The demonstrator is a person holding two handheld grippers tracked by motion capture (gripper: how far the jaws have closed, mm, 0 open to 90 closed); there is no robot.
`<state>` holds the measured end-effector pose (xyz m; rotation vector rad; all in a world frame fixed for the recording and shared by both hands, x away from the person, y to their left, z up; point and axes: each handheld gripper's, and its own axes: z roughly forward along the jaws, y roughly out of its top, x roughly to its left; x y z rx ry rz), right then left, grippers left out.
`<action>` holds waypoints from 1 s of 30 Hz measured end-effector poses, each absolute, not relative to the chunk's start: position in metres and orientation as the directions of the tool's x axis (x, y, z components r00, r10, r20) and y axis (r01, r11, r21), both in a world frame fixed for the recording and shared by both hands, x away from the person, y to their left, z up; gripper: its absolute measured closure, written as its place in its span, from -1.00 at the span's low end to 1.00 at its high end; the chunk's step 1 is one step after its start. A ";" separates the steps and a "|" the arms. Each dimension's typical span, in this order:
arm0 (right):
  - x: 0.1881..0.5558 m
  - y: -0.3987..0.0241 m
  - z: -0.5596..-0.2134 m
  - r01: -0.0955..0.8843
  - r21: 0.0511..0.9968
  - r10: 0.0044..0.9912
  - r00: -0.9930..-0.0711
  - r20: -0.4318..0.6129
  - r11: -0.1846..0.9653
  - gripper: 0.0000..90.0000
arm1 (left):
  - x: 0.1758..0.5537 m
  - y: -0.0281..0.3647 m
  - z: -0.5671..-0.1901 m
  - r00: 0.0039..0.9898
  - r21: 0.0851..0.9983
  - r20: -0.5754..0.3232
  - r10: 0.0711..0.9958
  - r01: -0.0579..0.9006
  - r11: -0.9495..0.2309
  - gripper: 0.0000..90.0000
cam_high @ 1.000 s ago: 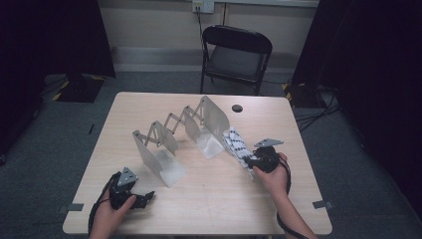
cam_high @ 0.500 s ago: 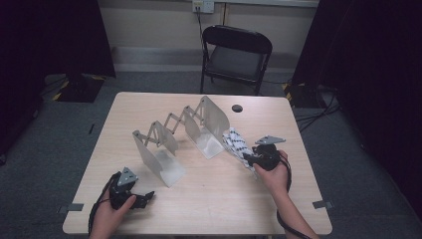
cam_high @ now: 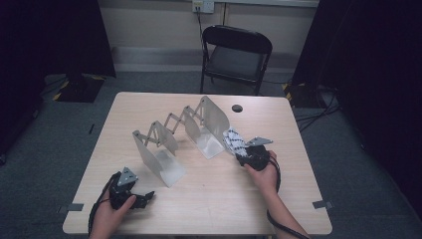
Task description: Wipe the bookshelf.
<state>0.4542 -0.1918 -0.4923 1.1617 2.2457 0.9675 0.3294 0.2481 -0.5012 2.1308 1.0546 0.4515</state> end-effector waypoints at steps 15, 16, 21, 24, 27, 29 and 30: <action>0.458 -0.188 -0.491 0.538 0.747 0.843 -0.536 -0.054 0.390 0.63 | 0.329 0.248 -0.501 0.607 0.724 0.000 0.795 0.549 -0.418 -0.87; 0.458 -0.189 -0.491 0.542 0.746 0.844 -0.535 -0.049 0.387 0.64 | 0.329 0.248 -0.501 0.607 0.724 0.000 0.795 0.548 -0.419 -0.87; 0.459 -0.191 -0.488 0.557 0.741 0.844 -0.537 -0.023 0.375 0.67 | 0.329 0.248 -0.501 0.607 0.724 0.000 0.795 0.549 -0.418 -0.87; 0.459 -0.191 -0.484 0.560 0.740 0.841 -0.541 -0.015 0.373 0.68 | 0.329 0.248 -0.501 0.607 0.724 0.000 0.795 0.549 -0.419 -0.87; 0.459 -0.191 -0.478 0.554 0.742 0.838 -0.545 -0.019 0.377 0.68 | 0.329 0.248 -0.501 0.607 0.724 0.000 0.795 0.548 -0.419 -0.87; 0.459 -0.193 -0.473 0.553 0.747 0.840 -0.542 -0.014 0.369 0.68 | 0.329 0.248 -0.501 0.607 0.724 0.000 0.795 0.548 -0.419 -0.87; 0.459 -0.194 -0.471 0.552 0.750 0.840 -0.542 -0.008 0.364 0.68 | 0.329 0.248 -0.501 0.607 0.724 0.000 0.795 0.548 -0.419 -0.87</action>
